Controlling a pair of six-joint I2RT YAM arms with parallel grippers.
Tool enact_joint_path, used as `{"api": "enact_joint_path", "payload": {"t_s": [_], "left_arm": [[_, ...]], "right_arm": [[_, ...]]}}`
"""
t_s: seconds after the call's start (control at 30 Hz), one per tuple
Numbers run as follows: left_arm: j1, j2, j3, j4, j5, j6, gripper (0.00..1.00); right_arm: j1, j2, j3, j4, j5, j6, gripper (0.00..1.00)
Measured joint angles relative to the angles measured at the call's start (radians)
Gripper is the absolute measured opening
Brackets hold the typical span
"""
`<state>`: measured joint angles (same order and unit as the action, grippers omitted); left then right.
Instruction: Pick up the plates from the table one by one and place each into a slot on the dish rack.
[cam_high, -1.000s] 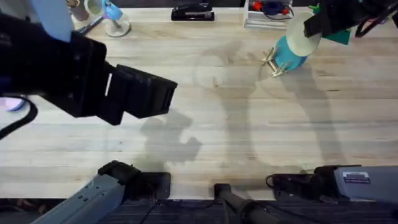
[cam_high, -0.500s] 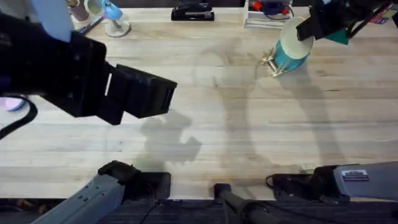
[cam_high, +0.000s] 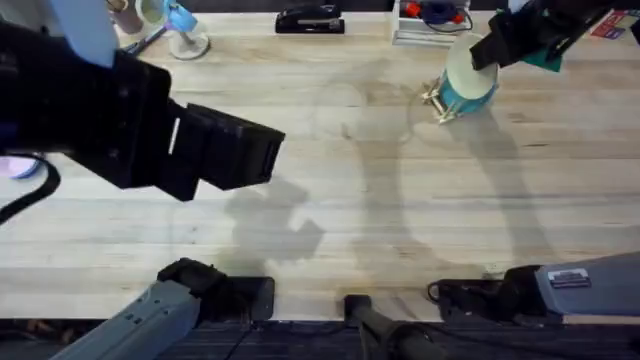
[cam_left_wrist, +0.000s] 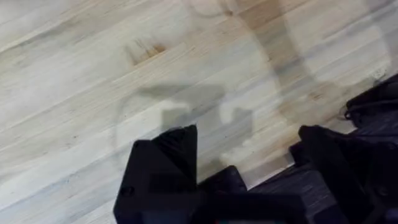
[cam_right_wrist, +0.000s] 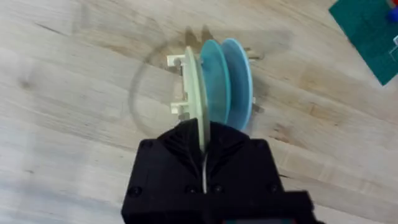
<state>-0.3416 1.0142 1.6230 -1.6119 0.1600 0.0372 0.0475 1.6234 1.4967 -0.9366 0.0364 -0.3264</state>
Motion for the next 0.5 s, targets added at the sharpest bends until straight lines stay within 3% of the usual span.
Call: {"api": "enact_joint_path", "payload": {"t_s": [0.5], "left_arm": [[0.000, 0.000, 0.000, 0.000, 0.000, 0.000, 0.995]], "right_arm": [[0.000, 0.000, 0.000, 0.014, 0.000, 0.000, 0.029]]}}
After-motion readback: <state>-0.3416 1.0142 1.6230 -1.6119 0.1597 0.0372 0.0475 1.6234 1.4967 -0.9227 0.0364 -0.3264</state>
